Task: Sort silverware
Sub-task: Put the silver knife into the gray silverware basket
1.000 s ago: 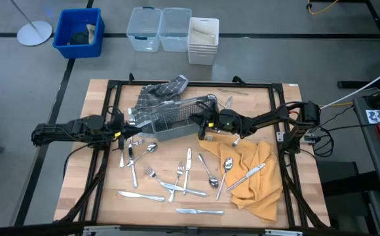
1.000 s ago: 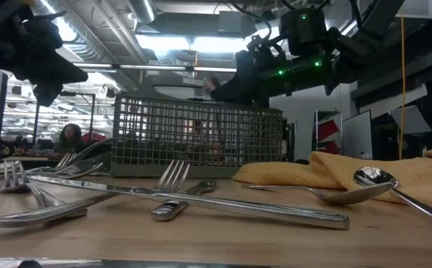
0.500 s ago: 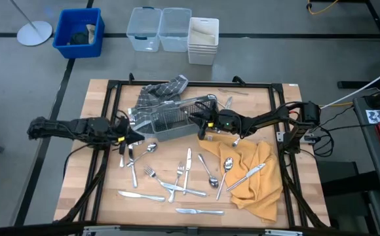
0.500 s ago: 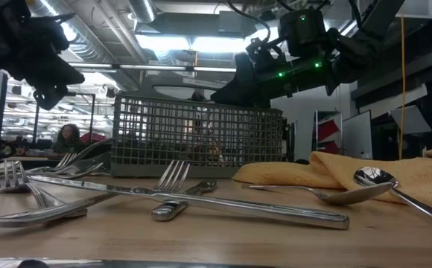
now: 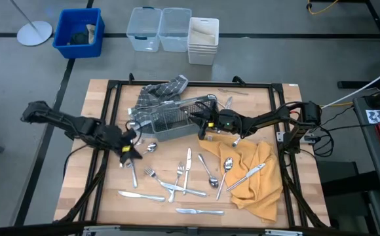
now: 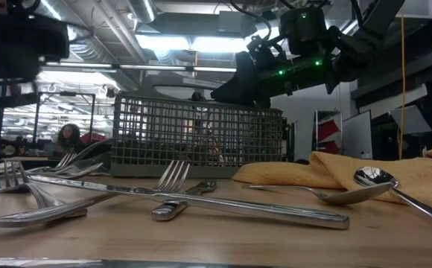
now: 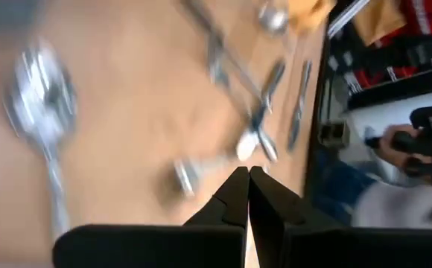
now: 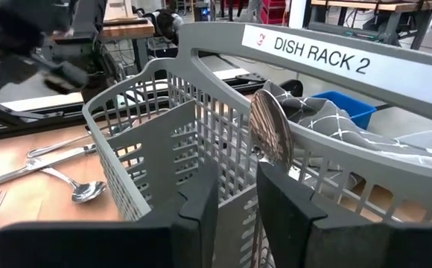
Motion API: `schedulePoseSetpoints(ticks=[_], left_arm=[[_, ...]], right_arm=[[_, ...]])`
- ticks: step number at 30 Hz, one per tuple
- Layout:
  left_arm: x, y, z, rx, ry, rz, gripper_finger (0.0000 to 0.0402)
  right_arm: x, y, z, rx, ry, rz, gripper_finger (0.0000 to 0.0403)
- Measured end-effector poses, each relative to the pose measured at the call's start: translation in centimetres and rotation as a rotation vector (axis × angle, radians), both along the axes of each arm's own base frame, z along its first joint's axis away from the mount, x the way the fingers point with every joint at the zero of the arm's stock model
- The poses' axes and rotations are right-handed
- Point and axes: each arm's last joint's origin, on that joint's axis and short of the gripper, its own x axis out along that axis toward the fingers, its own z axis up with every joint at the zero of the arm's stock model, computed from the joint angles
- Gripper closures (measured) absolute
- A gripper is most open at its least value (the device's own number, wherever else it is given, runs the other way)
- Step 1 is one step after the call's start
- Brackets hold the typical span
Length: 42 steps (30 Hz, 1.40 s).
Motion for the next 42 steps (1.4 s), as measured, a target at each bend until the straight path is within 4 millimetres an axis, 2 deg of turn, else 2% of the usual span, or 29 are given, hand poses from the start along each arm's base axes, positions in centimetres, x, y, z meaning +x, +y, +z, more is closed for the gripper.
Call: schedulePoseSetpoints(ticks=[6,10,14,23,28,33,42], left_arm=[[-0.1,-1.6,-1.5,-0.345,0.405,0.081,0.0402],[-0.3,-2.3,-2.3,-0.439,0.582,0.143,0.0402],[-0.2,-2.6,-2.5,-0.447,0.614,0.166,0.0402],[0.2,-2.3,-3.0,-0.349,0.560,0.264,0.0398],[0.4,-2.4,-3.5,-0.353,0.615,0.316,0.0355],[0.4,-2.4,-4.5,-0.325,0.723,0.394,0.0314],[1.0,-2.5,-5.8,-0.249,0.770,0.491,0.0302]], right_arm=[[0.0,0.1,0.0,0.002,-0.002,0.018,0.0307],[0.0,0.2,0.2,0.007,-0.014,0.061,0.0307],[0.1,0.3,0.4,0.009,-0.029,0.096,0.0307],[0.1,0.3,0.4,0.011,-0.036,0.118,0.0307],[0.1,0.5,0.7,0.013,-0.046,0.162,0.0307],[-0.3,0.7,1.8,-0.024,-0.065,0.225,0.0307],[-1.0,0.9,4.0,-0.048,-0.129,0.267,0.0307]])
